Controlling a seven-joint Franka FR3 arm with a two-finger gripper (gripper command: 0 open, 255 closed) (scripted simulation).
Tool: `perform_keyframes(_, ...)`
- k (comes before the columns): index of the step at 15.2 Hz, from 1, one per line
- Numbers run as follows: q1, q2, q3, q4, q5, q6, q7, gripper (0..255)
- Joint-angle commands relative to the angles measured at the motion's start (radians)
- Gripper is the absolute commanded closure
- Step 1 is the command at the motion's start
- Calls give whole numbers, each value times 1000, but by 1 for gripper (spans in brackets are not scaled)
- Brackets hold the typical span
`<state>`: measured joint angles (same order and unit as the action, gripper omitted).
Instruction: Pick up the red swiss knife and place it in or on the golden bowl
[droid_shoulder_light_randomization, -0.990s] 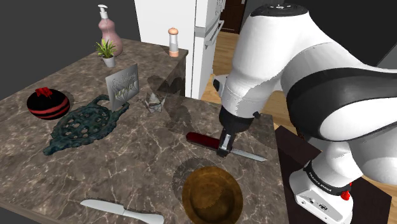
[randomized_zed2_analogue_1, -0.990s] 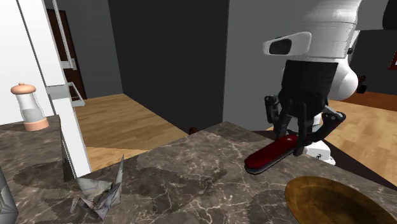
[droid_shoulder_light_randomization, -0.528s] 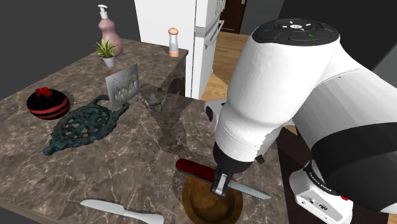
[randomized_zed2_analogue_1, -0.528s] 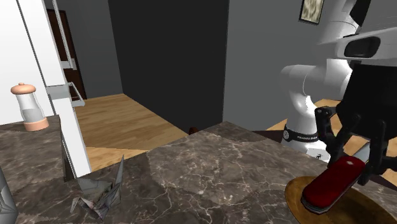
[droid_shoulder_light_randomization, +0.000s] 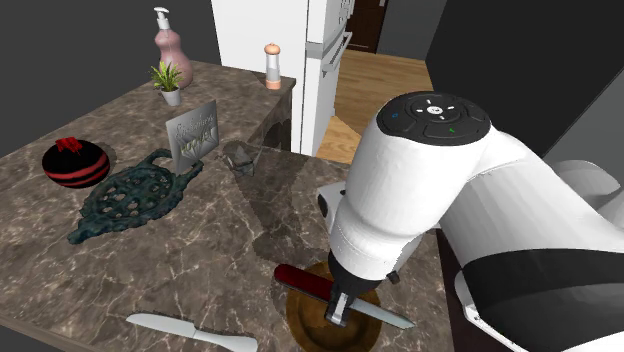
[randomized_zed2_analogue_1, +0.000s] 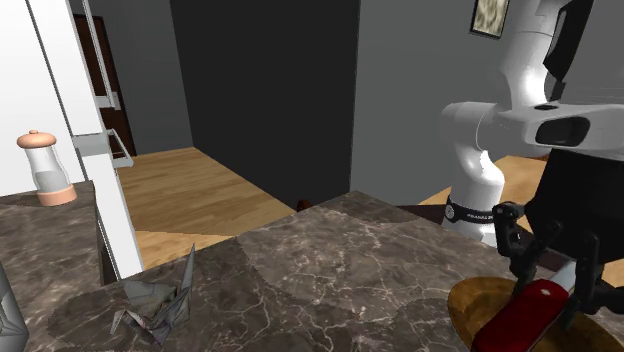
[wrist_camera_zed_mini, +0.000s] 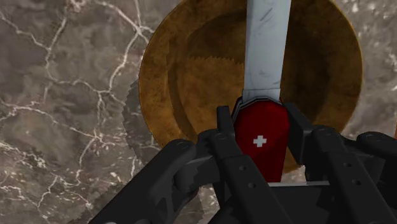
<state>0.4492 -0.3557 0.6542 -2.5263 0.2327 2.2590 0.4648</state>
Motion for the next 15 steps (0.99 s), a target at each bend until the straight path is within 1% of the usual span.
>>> perform_keyframes(1, -4, 19, 10, -14, -5, 33, 6, 255)
perform_keyframes(5, -14, 58, 29, -38, -20, 92, 21, 255)
perform_keyframes(12, -14, 58, 29, -38, -20, 92, 21, 255)
perform_keyframes(13, -14, 58, 29, -38, -20, 93, 21, 0)
perform_keyframes(15, -14, 58, 29, -38, -20, 93, 21, 0)
